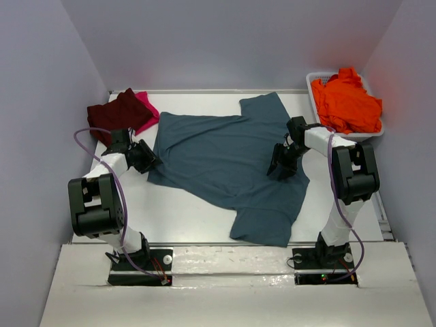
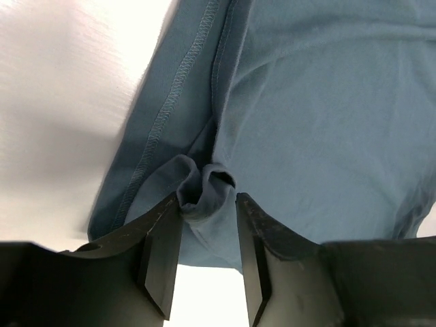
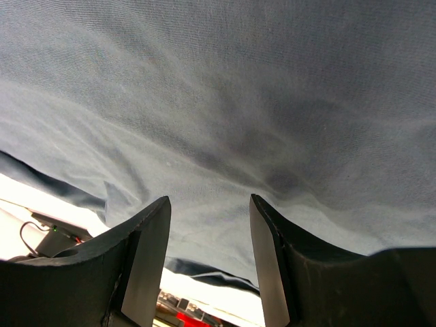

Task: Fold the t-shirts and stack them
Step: Flatten the tshirt out

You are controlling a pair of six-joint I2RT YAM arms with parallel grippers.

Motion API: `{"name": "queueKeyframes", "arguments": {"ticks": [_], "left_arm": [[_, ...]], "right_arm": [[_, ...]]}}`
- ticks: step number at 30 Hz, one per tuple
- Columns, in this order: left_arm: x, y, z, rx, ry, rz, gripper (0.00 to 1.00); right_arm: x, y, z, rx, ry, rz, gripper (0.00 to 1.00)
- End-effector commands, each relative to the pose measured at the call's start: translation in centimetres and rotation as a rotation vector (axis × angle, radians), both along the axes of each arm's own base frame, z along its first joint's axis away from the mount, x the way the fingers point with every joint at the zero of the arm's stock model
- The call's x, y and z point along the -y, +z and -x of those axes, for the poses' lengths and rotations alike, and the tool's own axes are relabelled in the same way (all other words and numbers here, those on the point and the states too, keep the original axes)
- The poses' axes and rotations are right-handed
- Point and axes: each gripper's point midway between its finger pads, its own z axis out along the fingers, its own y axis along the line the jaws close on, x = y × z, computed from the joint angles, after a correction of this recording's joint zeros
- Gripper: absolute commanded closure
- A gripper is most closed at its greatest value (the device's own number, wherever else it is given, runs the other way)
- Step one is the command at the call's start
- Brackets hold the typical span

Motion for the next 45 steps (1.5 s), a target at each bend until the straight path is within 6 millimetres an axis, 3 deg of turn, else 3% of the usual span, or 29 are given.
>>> {"name": "queueKeyframes", "arguments": {"ticks": [1,12,19,23,31,37,42,45], "left_arm": [[-0.1,1.6,-0.3,0.052,-0.009,-0.002,0.54],[0.1,1.5,1.3,0.041,-0.010,-0.004,0.63],[0.2,1.1,2.7,0.017,-0.006,-0.011,0.78],[0.2,1.1,3.5,-0.003,-0.008,-0.015,0.94],[-0.1,2.0,6.6,-0.057,0.012,-0.050,0.94],[0.9,4.6,8.8,-0.057,0.057,0.007,0.94],[1.6,4.2,11.6,-0.125,0.072,0.039,0.94],[2.0,2.8,14.0,-0.208,0.065,0.048,0.94]], "right_arm": [[0.4,-0.3,-0.6,0.017,-0.003,0.009,0.44],[0.6,-0.8,-0.4,-0.003,-0.010,0.024,0.44],[0.8,-1.0,-0.7,-0.014,-0.019,0.039,0.45],[0.8,-1.1,-0.8,-0.016,-0.016,0.041,0.45],[0.9,-1.2,-0.8,-0.024,-0.016,0.048,0.45],[1.0,-1.5,-0.8,-0.037,-0.018,0.062,0.45],[1.0,-1.5,-0.8,-0.045,-0.021,0.061,0.45],[1.0,-1.5,-0.8,-0.051,-0.019,0.061,0.45]]}}
